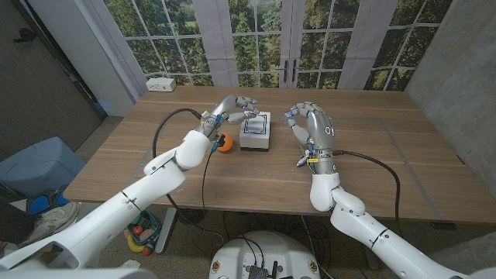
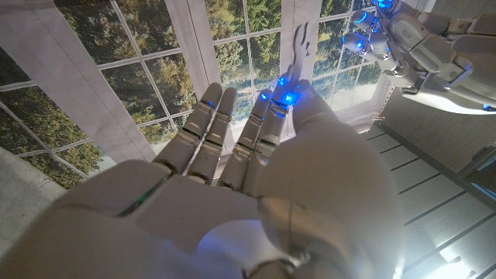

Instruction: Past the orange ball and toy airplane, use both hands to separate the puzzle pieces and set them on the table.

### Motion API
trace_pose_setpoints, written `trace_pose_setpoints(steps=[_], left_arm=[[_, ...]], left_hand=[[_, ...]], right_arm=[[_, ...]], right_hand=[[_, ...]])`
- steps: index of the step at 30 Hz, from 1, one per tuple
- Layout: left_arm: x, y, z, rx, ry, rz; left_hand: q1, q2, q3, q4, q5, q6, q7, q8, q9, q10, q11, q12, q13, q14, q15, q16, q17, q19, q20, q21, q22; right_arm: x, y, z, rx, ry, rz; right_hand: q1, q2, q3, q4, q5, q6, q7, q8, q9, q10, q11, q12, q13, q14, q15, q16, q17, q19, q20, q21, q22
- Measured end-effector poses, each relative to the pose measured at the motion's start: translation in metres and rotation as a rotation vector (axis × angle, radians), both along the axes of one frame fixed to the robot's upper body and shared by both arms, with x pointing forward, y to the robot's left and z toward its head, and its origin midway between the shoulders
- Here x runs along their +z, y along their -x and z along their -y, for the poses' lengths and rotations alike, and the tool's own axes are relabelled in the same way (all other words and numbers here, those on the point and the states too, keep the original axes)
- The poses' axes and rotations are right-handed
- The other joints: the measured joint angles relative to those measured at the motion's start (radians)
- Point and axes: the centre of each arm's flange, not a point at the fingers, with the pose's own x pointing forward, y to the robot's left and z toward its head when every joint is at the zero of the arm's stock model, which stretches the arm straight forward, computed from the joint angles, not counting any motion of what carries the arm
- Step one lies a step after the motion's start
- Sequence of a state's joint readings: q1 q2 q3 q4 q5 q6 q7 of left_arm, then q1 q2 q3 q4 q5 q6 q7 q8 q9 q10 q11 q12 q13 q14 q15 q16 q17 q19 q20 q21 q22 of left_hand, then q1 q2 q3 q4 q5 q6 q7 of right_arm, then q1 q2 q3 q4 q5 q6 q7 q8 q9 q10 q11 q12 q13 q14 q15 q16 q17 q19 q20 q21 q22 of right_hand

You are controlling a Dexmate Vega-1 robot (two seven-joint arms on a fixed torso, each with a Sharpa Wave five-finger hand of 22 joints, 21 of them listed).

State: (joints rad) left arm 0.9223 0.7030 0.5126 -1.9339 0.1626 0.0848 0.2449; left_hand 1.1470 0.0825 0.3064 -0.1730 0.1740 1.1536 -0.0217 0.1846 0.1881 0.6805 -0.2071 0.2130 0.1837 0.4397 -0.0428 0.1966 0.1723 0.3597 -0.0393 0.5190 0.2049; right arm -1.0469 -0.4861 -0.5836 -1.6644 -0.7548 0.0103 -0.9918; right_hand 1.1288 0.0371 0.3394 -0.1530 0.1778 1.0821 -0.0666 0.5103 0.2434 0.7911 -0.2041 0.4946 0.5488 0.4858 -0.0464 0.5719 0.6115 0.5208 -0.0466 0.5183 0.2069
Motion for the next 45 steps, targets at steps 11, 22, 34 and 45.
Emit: trace_pose_setpoints(steps=[11, 22, 34, 45], left_arm=[[-0.005, 0.002, -0.006, 0.049, -0.066, -0.036], [-0.007, 0.002, -0.006, 0.07, -0.153, -0.07], [-0.007, 0.001, -0.006, 0.127, -0.241, -0.07], [-0.009, 0.007, 0.001, 0.181, -0.359, -0.031]], left_hand=[[0.004, 0.004, -0.003, 0.003, 0.004, 0.0, 0.0, 0.0, 0.001, -0.017, -0.001, -0.01, 0.0, -0.008, 0.0, -0.007, 0.0, -0.004, -0.004, 0.0, 0.0], [0.005, 0.003, -0.007, 0.007, 0.008, 0.0, 0.0, -0.004, 0.001, -0.06, 0.005, -0.024, 0.0, -0.036, -0.004, -0.012, 0.0, -0.02, 0.005, 0.0, -0.005], [0.005, 0.003, -0.021, 0.004, 0.008, -0.007, -0.007, -0.004, 0.006, -0.138, 0.01, -0.032, -0.002, -0.075, -0.001, -0.016, 0.0, -0.09, 0.033, -0.018, -0.01], [0.005, 0.003, -0.037, 0.007, 0.015, 0.011, -0.029, 0.001, 0.001, -0.257, 0.009, -0.036, -0.007, -0.186, 0.002, -0.027, -0.005, -0.179, 0.059, -0.068, -0.023]], right_arm=[[0.0, -0.01, 0.001, -0.034, 0.027, -0.084], [-0.002, -0.019, 0.007, -0.081, 0.041, -0.17], [-0.003, -0.024, 0.008, -0.109, 0.055, -0.241], [-0.006, -0.035, 0.012, -0.154, 0.064, -0.349]], right_hand=[[-0.005, 0.005, -0.004, 0.004, 0.0, -0.004, -0.004, 0.0, -0.002, -0.015, 0.004, 0.0, 0.005, 0.0, 0.0, -0.007, 0.001, -0.005, -0.005, 0.0, 0.0], [-0.005, 0.005, -0.007, 0.001, 0.0, -0.004, -0.004, 0.0, -0.003, -0.025, 0.004, -0.007, 0.005, -0.015, -0.003, -0.023, 0.0, -0.016, -0.002, 0.008, 0.0], [-0.032, -0.003, -0.014, 0.008, 0.0, -0.004, -0.003, 0.0, -0.003, -0.076, 0.004, -0.048, -0.003, -0.048, 0.001, -0.051, -0.005, -0.036, 0.0, 0.008, 0.0], [-0.04, 0.005, -0.022, 0.008, 0.0, -0.007, -0.007, 0.0, -0.007, -0.135, 0.009, -0.09, -0.02, -0.092, 0.005, -0.077, -0.01, -0.061, 0.0, 0.008, -0.003]])
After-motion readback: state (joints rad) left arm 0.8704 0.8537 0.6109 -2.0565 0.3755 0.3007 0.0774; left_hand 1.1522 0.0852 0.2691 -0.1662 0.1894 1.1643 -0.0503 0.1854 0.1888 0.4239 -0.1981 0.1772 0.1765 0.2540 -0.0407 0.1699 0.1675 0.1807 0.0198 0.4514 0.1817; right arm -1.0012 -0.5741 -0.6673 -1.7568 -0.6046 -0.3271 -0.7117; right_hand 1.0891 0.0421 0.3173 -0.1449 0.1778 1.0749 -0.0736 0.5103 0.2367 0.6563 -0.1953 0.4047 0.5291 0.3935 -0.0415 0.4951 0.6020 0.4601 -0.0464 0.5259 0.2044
